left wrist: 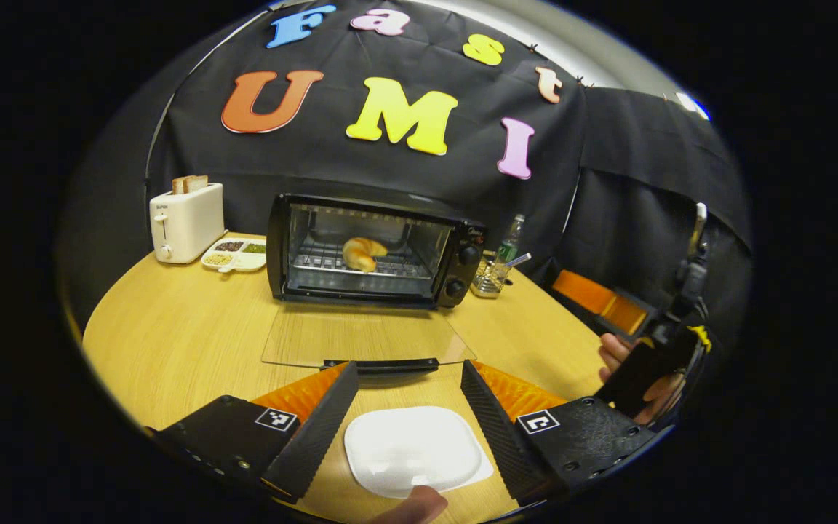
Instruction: Open the electric oven with the left hand, put the food in, and close the electric oven.
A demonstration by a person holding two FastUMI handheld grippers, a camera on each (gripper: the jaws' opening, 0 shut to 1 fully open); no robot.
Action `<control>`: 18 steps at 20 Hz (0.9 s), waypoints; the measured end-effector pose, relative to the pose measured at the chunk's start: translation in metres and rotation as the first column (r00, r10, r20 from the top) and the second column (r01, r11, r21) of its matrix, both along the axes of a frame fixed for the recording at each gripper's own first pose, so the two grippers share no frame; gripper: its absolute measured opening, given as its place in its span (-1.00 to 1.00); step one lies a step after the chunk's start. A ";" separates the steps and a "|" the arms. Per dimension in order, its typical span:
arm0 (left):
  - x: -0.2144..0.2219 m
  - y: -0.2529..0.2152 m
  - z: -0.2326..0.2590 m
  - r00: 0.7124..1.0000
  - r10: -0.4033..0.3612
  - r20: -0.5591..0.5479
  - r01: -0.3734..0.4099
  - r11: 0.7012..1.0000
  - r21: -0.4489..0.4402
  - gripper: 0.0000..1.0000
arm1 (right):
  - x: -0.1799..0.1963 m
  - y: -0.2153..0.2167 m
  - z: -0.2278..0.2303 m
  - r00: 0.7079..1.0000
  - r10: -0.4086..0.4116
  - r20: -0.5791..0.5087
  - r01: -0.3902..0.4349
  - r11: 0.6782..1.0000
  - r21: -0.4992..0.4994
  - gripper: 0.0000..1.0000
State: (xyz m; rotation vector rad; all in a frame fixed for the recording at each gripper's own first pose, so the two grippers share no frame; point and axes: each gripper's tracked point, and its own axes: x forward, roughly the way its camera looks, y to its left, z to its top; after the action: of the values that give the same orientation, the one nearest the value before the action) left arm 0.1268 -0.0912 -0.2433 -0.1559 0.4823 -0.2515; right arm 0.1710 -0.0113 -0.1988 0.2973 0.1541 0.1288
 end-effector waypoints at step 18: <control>0.088 0.008 -0.049 0.967 0.206 -0.152 -0.167 0.957 0.235 1.00 | -0.044 -0.013 0.036 0.988 0.097 0.123 -0.099 0.995 0.016 0.89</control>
State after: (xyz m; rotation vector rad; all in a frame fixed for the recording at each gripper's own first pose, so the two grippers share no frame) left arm 0.2147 -0.0836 -0.2926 -0.0054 0.6630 0.0037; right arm 0.1270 -0.0242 -0.1631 0.3034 0.0463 0.2457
